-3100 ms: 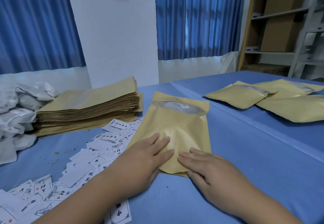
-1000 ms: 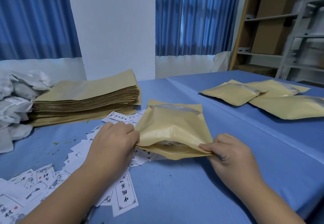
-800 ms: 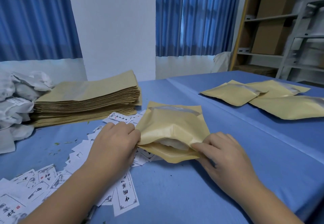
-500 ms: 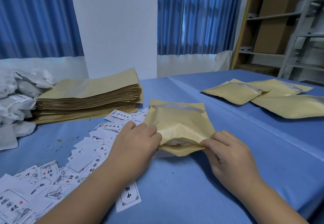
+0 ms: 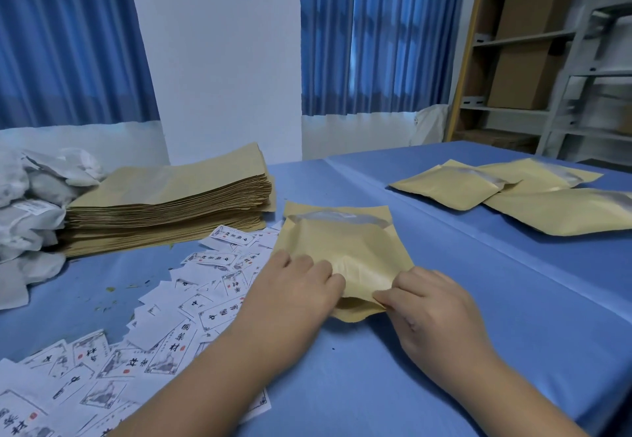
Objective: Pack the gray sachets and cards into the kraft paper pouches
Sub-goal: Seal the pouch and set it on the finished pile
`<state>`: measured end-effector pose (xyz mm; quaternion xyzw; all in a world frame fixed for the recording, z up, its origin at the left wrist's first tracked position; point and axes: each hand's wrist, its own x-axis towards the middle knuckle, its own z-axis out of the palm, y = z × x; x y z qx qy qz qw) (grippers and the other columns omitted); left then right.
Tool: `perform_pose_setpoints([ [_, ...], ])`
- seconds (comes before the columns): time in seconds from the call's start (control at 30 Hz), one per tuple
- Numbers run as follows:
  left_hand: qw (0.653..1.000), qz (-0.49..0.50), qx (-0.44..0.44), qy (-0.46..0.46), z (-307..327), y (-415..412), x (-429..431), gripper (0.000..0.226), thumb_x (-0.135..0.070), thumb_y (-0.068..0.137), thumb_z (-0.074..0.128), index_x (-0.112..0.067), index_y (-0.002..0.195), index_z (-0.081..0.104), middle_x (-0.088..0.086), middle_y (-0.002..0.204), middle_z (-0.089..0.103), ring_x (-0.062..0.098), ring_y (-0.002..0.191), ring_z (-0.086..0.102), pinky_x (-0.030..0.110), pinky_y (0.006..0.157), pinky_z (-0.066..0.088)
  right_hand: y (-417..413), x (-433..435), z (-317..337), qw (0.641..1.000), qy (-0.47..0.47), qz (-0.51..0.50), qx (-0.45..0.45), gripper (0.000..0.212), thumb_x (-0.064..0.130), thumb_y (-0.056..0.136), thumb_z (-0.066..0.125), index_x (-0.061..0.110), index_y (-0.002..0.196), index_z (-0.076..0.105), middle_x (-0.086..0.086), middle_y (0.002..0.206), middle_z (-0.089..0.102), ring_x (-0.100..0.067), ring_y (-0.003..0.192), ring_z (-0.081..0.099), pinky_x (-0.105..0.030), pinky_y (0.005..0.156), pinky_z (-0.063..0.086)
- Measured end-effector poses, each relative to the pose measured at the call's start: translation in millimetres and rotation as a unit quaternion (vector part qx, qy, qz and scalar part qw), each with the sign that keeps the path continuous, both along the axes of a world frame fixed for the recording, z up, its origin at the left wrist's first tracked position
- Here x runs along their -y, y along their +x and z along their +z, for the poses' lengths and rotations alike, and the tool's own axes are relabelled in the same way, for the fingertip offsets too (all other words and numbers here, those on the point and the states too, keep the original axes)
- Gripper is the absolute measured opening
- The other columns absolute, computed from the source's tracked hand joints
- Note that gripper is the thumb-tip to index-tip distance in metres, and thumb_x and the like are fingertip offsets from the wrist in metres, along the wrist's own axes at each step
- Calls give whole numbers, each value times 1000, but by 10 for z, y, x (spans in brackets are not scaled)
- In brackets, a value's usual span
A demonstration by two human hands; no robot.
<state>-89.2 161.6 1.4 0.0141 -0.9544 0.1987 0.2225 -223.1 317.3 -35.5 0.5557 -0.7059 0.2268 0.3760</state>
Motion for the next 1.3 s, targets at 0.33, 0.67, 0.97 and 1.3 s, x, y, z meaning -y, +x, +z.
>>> perform_pose_setpoints([
  [0.33,990,48,93,96,-113,-38,117,7,-22,91,53,-21,93,60,-4,92,53,20,88,56,29,63,37,8,7,-11,991,118,61,26,11,19,75,75,24,83,71,10,73,59,-17,62,54,-28,48,45],
  [0.67,990,8,72,118,-238,-104,-36,26,-21,94,41,-25,113,58,-6,109,50,18,103,46,32,77,42,44,34,3,979,158,49,118,15,34,84,60,28,79,73,13,73,58,-14,67,58,-32,47,47],
  [0.97,986,63,10,151,-194,-141,-184,23,-12,88,55,-23,87,35,-4,92,36,19,89,52,30,63,34,91,15,24,996,87,-23,0,14,19,73,72,19,61,64,4,58,49,-19,49,48,-27,37,36],
  [1.3,999,-22,-7,47,-196,-148,-177,42,-9,28,83,-20,55,53,-4,57,49,16,44,48,21,34,29,80,44,-5,995,54,-39,-75,24,2,52,75,18,52,57,4,53,45,-18,50,42,-27,41,31],
])
